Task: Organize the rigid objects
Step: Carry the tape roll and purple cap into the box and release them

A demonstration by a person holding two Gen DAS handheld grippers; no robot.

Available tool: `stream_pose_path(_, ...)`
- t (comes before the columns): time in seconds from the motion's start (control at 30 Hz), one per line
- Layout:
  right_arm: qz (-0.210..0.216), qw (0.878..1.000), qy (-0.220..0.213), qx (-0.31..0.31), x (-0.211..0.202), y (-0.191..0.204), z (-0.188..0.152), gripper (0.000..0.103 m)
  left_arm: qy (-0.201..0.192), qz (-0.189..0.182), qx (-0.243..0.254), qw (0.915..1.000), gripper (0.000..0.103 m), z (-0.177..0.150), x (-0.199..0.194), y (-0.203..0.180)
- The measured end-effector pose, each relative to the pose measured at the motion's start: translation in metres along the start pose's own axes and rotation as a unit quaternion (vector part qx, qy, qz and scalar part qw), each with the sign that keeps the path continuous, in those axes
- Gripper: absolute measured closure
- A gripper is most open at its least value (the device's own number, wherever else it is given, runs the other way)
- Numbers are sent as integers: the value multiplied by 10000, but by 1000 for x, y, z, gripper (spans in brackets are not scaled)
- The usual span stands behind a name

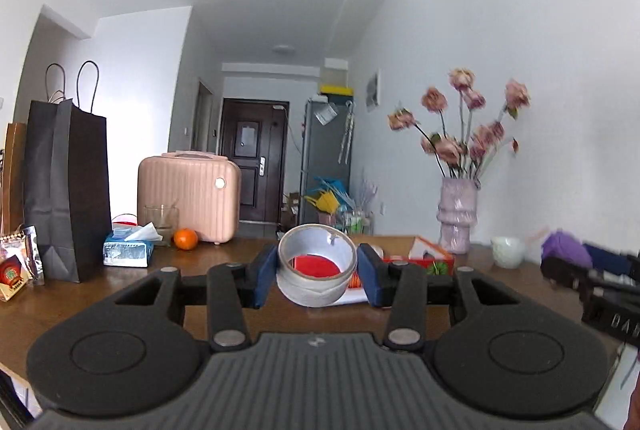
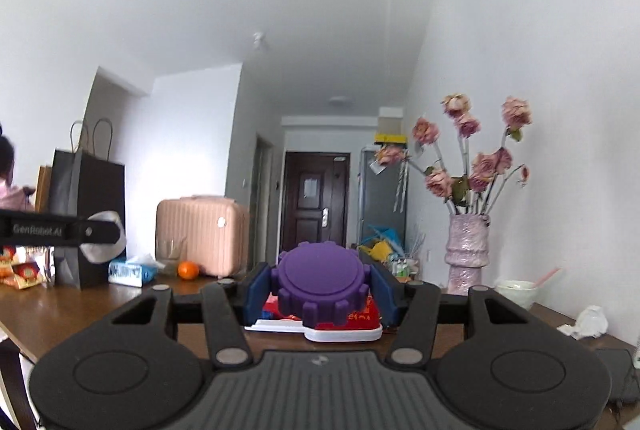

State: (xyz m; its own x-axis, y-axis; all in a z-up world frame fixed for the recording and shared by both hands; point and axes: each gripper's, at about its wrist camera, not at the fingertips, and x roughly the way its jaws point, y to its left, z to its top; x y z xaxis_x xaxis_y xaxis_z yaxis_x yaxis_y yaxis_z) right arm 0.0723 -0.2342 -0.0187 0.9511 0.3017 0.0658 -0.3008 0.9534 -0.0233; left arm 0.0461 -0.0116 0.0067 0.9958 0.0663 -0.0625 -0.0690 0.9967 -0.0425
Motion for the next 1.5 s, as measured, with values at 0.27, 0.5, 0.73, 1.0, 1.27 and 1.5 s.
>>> stream_pose_path(0.27,-53,9996,-261,-32,-13,1,6,50,-197,64,-36,9998,59,9,-5,2)
stream_pose_path(0.5,-5,9996,-293,-7,1,3,2,50,-261,-35,-123,9996,59,9,18,2)
stream_pose_path(0.73,93,9982,-575,-105,52,-3,26,50,-632,-182,59,9978,58,46,73,-4)
stream_pose_path(1.0,734,9955,-590,73,172,-24,85,50,-900,-186,-98,9957,59,114,178,6)
stream_pose_path(1.27,1043,9944,-153,18,326,-31,136,50,35,-529,-136,9985,59,164,320,17)
stream_pose_path(1.5,1164,9814,1508,223,484,-36,132,50,1798,-732,-99,9809,59,145,469,26)
